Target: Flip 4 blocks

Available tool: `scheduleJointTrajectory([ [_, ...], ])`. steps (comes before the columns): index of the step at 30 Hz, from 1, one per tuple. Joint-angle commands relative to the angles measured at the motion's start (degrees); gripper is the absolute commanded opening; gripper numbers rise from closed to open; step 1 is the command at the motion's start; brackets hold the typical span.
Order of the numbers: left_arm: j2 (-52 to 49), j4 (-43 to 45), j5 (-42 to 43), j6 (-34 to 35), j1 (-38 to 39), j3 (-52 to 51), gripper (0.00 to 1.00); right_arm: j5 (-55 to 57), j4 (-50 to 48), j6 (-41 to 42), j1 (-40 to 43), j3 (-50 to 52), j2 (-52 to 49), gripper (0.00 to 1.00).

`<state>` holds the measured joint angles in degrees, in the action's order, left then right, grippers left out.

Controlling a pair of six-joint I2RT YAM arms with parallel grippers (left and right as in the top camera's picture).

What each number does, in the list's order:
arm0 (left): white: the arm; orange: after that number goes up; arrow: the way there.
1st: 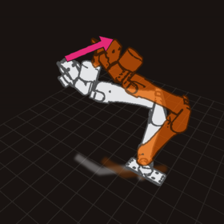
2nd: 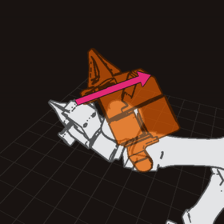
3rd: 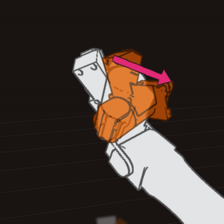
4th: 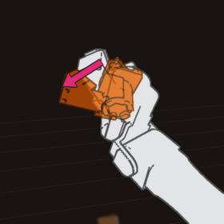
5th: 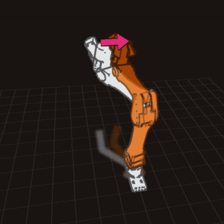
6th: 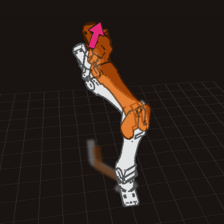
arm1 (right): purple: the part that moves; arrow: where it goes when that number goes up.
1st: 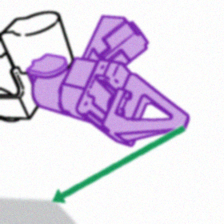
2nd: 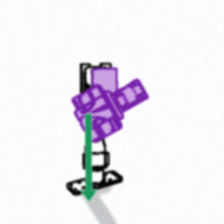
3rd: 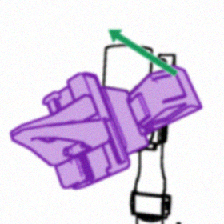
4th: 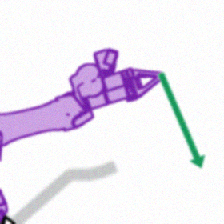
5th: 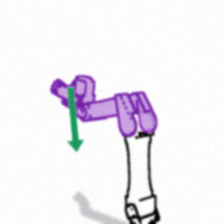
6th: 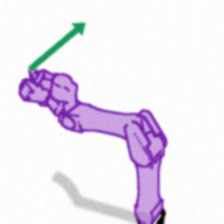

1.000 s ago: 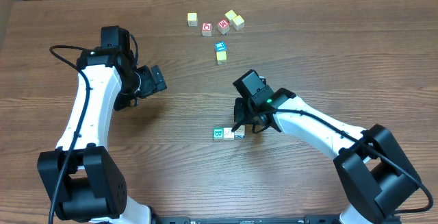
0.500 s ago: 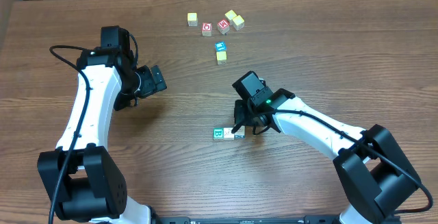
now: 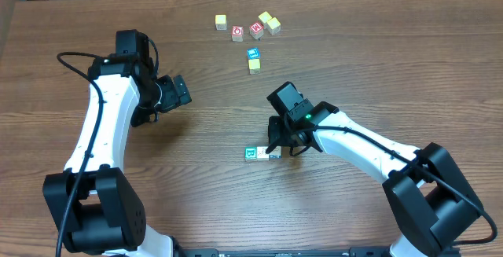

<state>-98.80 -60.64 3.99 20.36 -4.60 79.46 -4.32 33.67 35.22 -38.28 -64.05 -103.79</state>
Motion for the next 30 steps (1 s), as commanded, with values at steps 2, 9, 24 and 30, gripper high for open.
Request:
scheduleJointTrajectory([
  [2,-0.4,0.0,-0.6,-1.1,0.1,0.9,1.00,-1.6,0.9,-1.0,0.0,0.0,-0.2,0.04],
  [9,-0.4,0.0,-0.6,-1.1,0.1,0.9,1.00,-1.8,1.6,-1.2,0.0,0.0,-0.2,0.04],
  [24,-0.4,0.0,-0.6,-1.1,0.1,0.9,1.00,-4.4,2.5,-4.2,0.0,0.0,-0.2,0.04],
  [30,-0.4,0.0,-0.6,-1.1,0.1,0.9,1.00,-4.3,2.2,-4.2,0.0,0.0,-0.2,0.04],
])
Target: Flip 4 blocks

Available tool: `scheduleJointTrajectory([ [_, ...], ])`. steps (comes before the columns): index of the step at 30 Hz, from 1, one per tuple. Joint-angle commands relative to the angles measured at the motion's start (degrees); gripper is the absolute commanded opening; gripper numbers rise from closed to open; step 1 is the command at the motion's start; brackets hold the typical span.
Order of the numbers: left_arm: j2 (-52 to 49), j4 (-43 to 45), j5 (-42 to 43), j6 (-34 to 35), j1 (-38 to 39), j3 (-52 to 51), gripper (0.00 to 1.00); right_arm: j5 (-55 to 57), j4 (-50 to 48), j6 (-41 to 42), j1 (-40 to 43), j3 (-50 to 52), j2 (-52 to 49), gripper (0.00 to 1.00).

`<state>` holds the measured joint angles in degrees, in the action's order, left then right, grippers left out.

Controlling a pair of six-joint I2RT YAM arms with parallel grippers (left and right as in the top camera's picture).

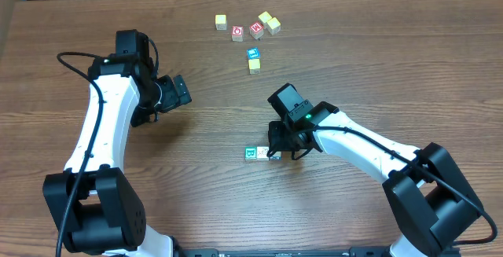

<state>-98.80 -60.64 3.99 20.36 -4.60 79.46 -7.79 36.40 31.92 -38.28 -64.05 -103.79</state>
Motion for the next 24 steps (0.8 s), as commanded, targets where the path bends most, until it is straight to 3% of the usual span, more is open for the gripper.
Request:
scheduleJointTrajectory([
  [1,-0.4,0.0,-0.6,-1.1,0.1,0.9,1.00,-0.9,-0.7,-0.9,0.0,0.0,-0.2,0.04],
  [24,-0.4,0.0,-0.6,-1.1,0.1,0.9,1.00,-3.0,-0.1,-2.4,0.0,0.0,-0.2,0.04],
])
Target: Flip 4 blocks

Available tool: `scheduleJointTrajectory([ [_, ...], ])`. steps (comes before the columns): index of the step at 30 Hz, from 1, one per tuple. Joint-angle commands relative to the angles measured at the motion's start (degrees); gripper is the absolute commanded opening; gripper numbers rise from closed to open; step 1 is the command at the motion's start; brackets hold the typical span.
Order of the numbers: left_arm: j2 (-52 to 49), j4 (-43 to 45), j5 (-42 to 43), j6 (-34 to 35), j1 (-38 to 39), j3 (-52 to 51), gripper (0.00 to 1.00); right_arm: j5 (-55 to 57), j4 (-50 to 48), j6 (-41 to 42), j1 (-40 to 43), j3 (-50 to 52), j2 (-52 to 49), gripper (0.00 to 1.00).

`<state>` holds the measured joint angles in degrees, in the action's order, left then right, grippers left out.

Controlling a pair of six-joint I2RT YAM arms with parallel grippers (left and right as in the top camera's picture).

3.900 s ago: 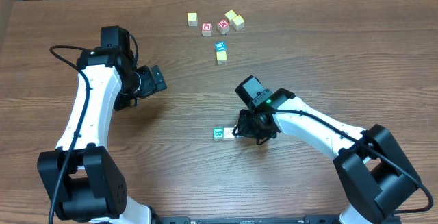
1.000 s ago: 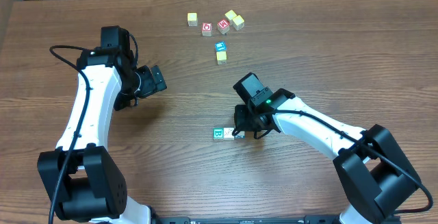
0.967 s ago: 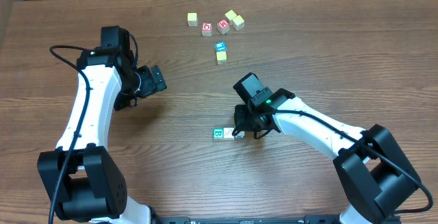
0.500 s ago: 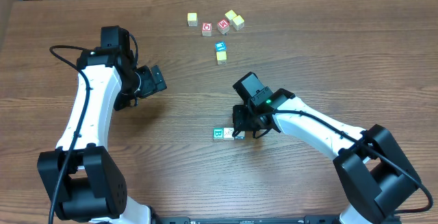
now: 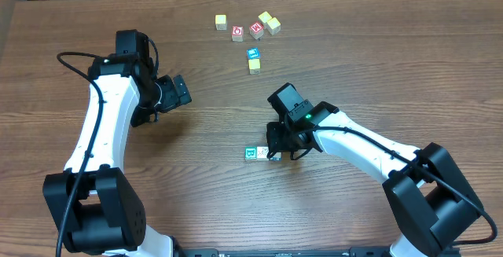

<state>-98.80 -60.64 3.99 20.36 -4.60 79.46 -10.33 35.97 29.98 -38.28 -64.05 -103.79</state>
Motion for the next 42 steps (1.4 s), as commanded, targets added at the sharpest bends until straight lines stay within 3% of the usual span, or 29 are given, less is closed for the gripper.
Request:
scheduleJointTrajectory([
  [1,-0.4,0.0,-0.6,-1.1,0.1,0.9,1.00,-0.5,0.5,-0.5,0.0,0.0,-0.2,0.04],
  [16,-0.4,0.0,-0.6,-1.1,0.1,0.9,1.00,5.3,-2.2,0.0,0.2,0.0,-0.2,0.08],
  [24,-0.4,0.0,-0.6,-1.1,0.1,0.9,1.00,12.2,1.0,9.8,0.2,0.0,-0.2,0.08],
  [28,-0.4,0.0,-0.6,-1.1,0.1,0.9,1.00,11.7,5.2,13.9,0.1,0.0,-0.2,0.04],
  [42,-0.4,0.0,-0.6,-1.1,0.1,0.9,1.00,4.2,6.4,13.9,-0.3,0.0,-0.2,0.04],
])
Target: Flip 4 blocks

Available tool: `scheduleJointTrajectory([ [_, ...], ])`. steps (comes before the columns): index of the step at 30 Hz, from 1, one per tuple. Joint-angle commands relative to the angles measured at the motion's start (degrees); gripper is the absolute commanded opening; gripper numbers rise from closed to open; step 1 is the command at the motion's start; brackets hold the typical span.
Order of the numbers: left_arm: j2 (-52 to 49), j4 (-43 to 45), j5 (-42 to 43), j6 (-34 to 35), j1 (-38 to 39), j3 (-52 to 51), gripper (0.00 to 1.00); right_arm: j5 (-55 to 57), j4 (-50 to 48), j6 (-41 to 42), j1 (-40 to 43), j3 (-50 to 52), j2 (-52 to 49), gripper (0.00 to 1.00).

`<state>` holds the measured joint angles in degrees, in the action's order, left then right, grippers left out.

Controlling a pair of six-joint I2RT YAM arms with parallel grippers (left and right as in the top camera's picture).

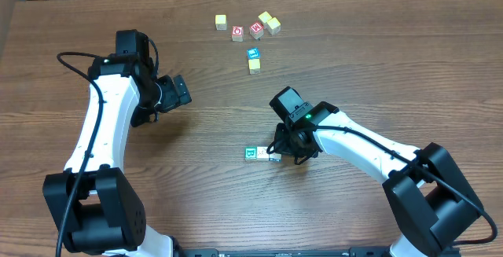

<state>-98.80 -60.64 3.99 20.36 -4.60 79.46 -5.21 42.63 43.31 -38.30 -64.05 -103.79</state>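
Observation:
Near the table's middle front, a green block (251, 154), a pale block (262, 153) and a small block with a blue edge (274, 158) lie in a row. My right gripper (286, 148) points down just right of that row, close to the blue-edged block. The wrist hides its fingers, so their state does not show. At the back lie more blocks: a yellow one (221, 22), two red ones (237, 33) (256, 30), a pair of yellow ones (270, 23), a blue one (253, 53) and a yellow one (254, 65). My left gripper (181, 91) hovers open at the left, far from all blocks.
The wooden table (377, 68) carries nothing but the blocks and the two arms. A cardboard wall runs along the back edge. My right arm lies across the front right of the table.
My right gripper has shifted a little to the right and toward the front, off the row's right end. The blue-edged block shows slightly more. The left arm has not moved.
My right gripper stood over the right end of the row of three blocks at all earlier moments, dipping slightly toward it. Now it sits just right of the row. The blocks at the back and the left arm stayed where they were.

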Motion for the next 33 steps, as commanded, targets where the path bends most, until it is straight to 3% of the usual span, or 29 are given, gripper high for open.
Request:
scheduleJointTrajectory([
  [1,-0.4,0.0,-0.6,-1.1,0.1,0.9,1.00,-0.9,-0.3,0.6,-0.3,0.0,-0.2,0.04],
  [25,-0.4,0.0,-0.6,-1.1,0.1,0.9,1.00,-0.4,-3.3,-2.1,-0.2,-0.2,-0.2,0.05],
  [28,-0.4,0.0,-0.6,-1.1,0.1,0.9,1.00,0.0,0.1,-7.6,0.9,-3.2,-0.2,0.14],
  [33,-0.4,0.0,-0.6,-1.1,0.1,0.9,0.99,1.7,8.5,-15.3,4.4,-17.4,-0.2,0.38],
])
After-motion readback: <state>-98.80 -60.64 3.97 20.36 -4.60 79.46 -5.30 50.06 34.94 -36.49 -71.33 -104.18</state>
